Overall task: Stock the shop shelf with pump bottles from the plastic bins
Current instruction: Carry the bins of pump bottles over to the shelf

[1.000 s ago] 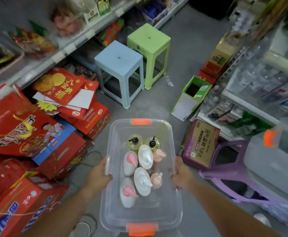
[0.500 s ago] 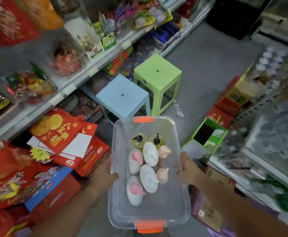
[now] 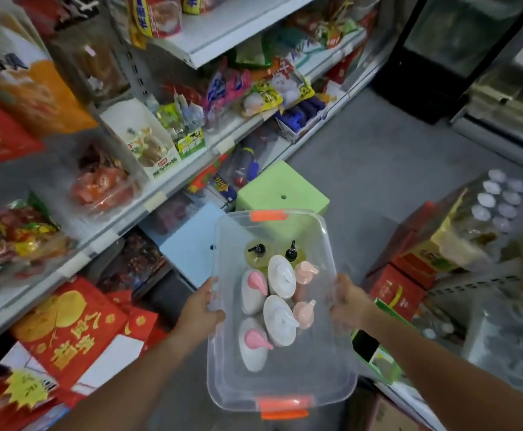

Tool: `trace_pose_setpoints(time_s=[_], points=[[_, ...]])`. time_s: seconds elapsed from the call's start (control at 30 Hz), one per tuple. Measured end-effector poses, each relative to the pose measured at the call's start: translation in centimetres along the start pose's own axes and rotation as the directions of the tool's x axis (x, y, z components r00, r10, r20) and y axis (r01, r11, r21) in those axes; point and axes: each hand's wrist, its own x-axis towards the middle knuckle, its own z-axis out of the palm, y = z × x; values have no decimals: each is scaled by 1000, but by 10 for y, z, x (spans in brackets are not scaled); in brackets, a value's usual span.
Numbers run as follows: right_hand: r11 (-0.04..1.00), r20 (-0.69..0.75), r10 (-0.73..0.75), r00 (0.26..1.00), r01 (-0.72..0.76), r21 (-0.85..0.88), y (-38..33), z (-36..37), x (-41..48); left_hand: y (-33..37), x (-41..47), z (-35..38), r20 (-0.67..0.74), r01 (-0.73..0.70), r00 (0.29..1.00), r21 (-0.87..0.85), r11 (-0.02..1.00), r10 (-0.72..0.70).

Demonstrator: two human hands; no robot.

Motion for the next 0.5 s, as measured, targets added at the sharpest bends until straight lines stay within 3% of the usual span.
trace_pose_setpoints(time_s=[0.13, 0.23, 0.5], points=[[996, 18, -18, 1000, 19, -90, -35, -30, 43, 47, 49, -4, -7, 32, 999, -10, 999, -32], [1000, -47, -10, 999, 10, 12, -59, -51, 71, 75, 80, -7, -15, 31, 999, -7, 999, -31], [999, 76, 14, 997, -17, 47, -110, -116, 156, 132, 138, 3, -46, 65, 997, -81, 995, -69]])
